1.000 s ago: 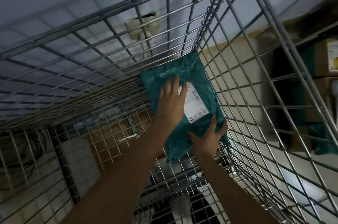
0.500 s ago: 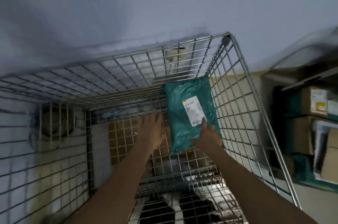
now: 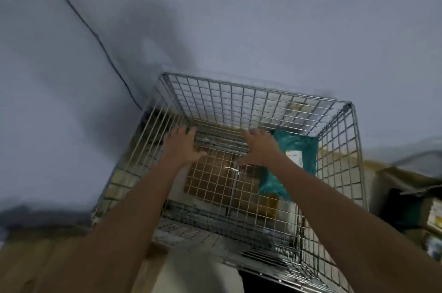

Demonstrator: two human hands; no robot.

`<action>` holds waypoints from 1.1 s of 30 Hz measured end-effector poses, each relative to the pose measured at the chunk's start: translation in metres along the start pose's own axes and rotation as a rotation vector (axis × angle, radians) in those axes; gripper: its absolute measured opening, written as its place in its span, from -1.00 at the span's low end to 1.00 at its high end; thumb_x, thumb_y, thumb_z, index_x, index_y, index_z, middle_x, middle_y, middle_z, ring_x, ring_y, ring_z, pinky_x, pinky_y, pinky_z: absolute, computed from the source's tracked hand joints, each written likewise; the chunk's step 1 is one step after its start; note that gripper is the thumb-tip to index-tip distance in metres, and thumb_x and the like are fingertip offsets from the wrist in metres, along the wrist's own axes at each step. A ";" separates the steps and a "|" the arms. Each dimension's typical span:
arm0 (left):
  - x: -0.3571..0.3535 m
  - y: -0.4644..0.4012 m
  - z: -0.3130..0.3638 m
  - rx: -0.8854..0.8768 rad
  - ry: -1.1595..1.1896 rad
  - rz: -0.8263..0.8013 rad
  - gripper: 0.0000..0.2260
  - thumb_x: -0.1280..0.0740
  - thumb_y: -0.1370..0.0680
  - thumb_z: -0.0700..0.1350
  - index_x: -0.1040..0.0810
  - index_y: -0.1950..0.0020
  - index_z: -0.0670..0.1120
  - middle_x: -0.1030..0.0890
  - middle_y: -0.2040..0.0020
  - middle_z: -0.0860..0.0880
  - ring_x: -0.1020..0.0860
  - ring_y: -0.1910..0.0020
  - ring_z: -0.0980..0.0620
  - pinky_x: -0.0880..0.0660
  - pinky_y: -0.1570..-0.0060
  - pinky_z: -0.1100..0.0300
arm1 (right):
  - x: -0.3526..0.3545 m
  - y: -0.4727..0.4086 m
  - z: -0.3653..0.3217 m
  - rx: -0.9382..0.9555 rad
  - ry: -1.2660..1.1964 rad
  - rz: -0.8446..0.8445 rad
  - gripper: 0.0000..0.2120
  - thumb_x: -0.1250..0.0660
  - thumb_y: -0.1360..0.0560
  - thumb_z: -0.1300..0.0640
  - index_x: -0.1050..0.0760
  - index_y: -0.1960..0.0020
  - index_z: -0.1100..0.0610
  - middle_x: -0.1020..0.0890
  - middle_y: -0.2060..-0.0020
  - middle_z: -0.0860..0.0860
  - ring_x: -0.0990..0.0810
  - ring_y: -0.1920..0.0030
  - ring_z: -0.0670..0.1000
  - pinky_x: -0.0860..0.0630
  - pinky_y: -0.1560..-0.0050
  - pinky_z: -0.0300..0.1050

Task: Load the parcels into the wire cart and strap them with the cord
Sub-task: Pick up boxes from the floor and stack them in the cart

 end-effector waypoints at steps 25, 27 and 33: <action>-0.119 0.596 -0.365 0.963 0.303 -0.019 -0.28 -0.30 -0.41 0.35 -0.31 -0.41 -0.05 -0.44 -0.31 -0.10 -0.41 -0.27 -0.13 -0.37 -0.19 -0.02 | -0.117 0.187 -0.605 0.938 0.453 -0.153 -0.08 -0.40 -0.33 -0.35 -0.16 -0.50 0.06 -0.39 -0.37 0.11 -0.39 -0.34 0.19 -0.41 -0.28 0.12; -0.147 0.598 -0.377 0.997 0.330 -0.068 -0.29 -0.31 -0.41 0.34 -0.31 -0.41 -0.05 -0.42 -0.32 -0.09 -0.40 -0.28 -0.13 -0.37 -0.20 -0.01 | -0.147 0.173 -0.620 0.954 0.438 -0.247 -0.07 -0.43 -0.30 -0.32 -0.18 -0.50 0.06 -0.38 -0.38 0.08 -0.38 -0.37 0.17 -0.41 -0.30 0.13; -0.222 0.565 -0.411 1.077 0.432 -0.194 -0.28 -0.31 -0.41 0.35 -0.28 -0.42 -0.03 -0.36 -0.36 -0.09 -0.37 -0.32 -0.15 -0.41 -0.17 -0.05 | -0.226 0.105 -0.632 0.858 0.415 -0.452 0.02 -0.50 -0.33 -0.20 0.00 -0.58 0.01 -0.15 -0.54 0.10 -0.15 -0.51 0.18 -0.16 -0.47 0.22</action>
Point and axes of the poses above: each hand's wrist, its own y-axis away from the middle knuckle, its own x-axis out of the back of the hand, z = x × y, the point moved 4 cm from there along -y, towards the middle knuckle
